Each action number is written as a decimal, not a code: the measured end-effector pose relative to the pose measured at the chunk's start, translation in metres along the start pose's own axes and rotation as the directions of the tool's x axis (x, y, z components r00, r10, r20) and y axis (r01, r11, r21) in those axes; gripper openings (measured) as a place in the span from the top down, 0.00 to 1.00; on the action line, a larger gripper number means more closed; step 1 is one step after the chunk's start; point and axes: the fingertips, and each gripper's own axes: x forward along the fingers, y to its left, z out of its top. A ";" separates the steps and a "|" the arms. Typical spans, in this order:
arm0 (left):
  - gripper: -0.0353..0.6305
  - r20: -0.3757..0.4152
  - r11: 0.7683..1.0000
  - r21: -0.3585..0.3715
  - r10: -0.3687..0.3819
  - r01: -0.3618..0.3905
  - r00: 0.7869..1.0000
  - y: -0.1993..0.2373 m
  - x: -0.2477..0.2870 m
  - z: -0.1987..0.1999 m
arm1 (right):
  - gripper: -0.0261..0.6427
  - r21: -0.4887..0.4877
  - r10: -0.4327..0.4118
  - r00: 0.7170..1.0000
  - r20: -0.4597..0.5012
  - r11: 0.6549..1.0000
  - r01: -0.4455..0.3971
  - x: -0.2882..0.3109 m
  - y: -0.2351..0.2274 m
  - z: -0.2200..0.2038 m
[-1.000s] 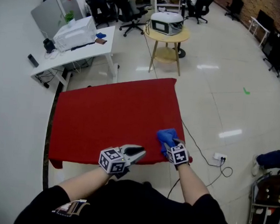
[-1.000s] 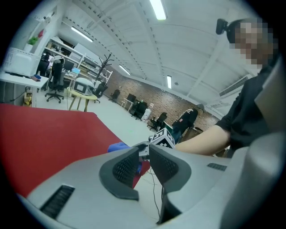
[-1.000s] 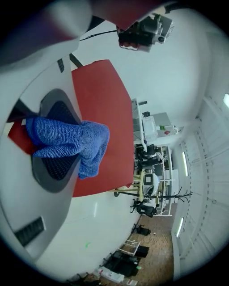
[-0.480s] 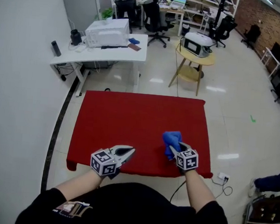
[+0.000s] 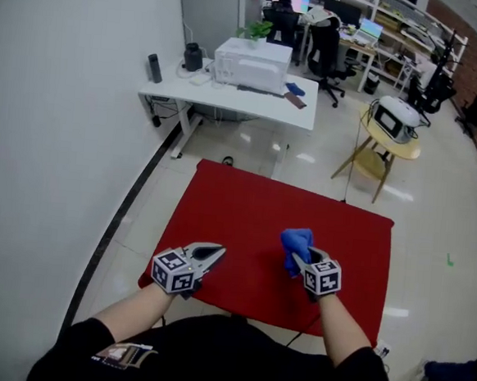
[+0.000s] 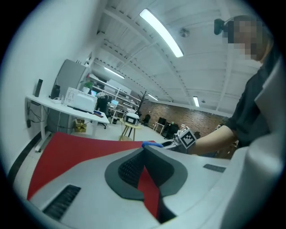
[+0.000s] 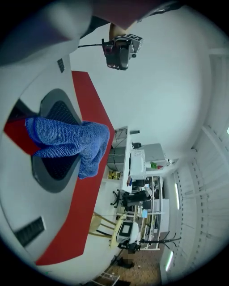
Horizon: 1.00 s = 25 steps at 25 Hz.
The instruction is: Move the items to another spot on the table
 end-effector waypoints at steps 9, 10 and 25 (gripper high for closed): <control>0.95 0.109 0.979 -0.086 0.192 -0.183 0.975 0.113 -0.070 0.015 | 0.69 -0.116 0.170 0.984 -0.051 0.978 -0.175 0.126 0.080 0.065; 0.95 0.116 0.977 -0.094 0.199 -0.189 0.973 0.123 -0.080 0.013 | 0.69 -0.129 0.176 0.983 -0.058 0.975 -0.182 0.137 0.089 0.069; 0.95 0.025 0.961 -0.141 0.242 -0.236 0.970 0.247 -0.237 -0.028 | 0.69 -0.079 0.095 0.990 -0.107 0.991 -0.104 0.354 0.170 0.163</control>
